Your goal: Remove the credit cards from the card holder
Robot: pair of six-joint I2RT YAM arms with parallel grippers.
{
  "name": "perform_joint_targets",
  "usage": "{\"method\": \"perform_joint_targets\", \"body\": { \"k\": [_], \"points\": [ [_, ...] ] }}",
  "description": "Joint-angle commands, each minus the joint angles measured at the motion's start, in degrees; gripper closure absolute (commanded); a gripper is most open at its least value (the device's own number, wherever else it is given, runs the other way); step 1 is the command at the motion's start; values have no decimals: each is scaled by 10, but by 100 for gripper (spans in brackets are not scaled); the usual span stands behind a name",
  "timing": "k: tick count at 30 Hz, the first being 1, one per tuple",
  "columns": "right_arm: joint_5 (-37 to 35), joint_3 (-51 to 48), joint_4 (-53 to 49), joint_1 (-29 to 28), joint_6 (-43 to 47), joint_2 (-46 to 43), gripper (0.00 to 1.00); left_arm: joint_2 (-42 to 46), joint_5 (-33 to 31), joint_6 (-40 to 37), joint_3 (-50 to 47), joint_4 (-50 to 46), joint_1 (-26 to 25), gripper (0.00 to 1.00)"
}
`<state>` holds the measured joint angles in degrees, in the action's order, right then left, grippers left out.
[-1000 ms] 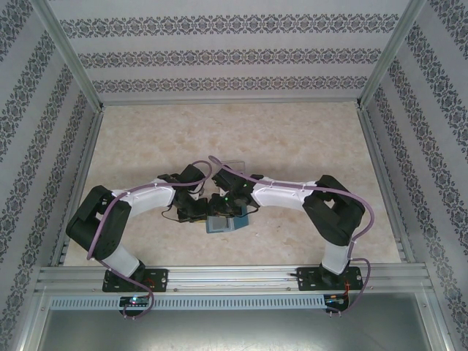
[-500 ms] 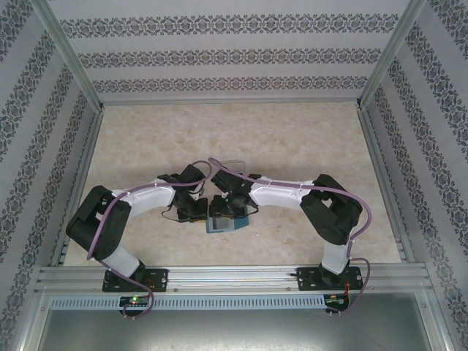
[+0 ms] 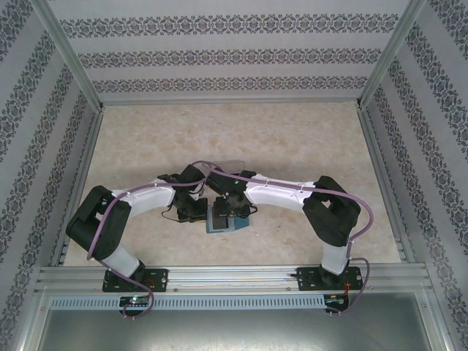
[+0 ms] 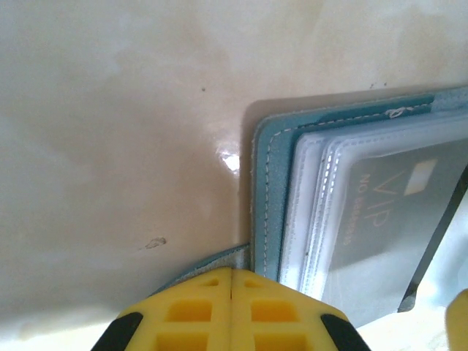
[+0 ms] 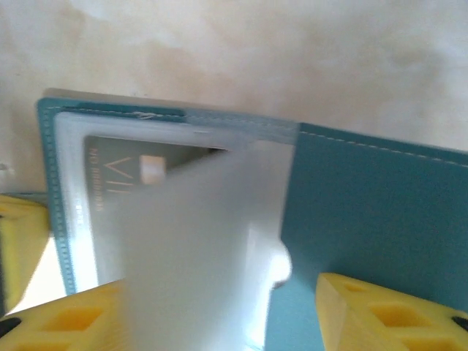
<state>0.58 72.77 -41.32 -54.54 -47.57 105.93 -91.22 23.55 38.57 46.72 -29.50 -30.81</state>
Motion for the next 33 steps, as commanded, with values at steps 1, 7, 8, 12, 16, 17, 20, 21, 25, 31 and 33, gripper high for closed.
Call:
{"method": "perform_joint_targets", "body": {
  "k": [1, 7, 8, 12, 16, 17, 20, 21, 25, 31, 33],
  "points": [
    [-61, 12, -66, -5, 12, 0, 40, 3, -5, -5, -8, 3, -7, 96],
    [-99, 10, -102, -3, 23, -5, 38, 9, -9, -7, -5, -4, -7, 96],
    [-99, 7, -101, -2, 24, -5, 38, 9, -9, -6, -5, -4, -7, 96],
    [-102, -6, -102, -1, 32, -2, 35, 9, -9, -4, -4, -4, -7, 96],
    [-103, -19, -100, 1, 34, 4, 34, 11, -10, -4, -3, -7, -7, 96],
    [-105, -23, -99, 2, 34, 4, 34, 11, -10, -4, -3, -9, -7, 96],
    [-109, -31, -100, 6, 34, 3, 34, 14, -13, -5, 0, -15, -7, 96],
    [-111, -32, -100, 7, 34, 2, 34, 14, -13, -5, 2, -16, -7, 96],
    [-114, -31, -105, 8, 36, -11, 34, 19, -13, -3, 10, -21, -7, 96],
    [-87, -31, -89, 10, 40, -45, 36, 32, -4, 4, 27, -12, -8, 96],
    [-81, -31, -87, 12, 40, -55, 37, 33, 0, 7, 31, -12, -8, 96]
  ]
}}
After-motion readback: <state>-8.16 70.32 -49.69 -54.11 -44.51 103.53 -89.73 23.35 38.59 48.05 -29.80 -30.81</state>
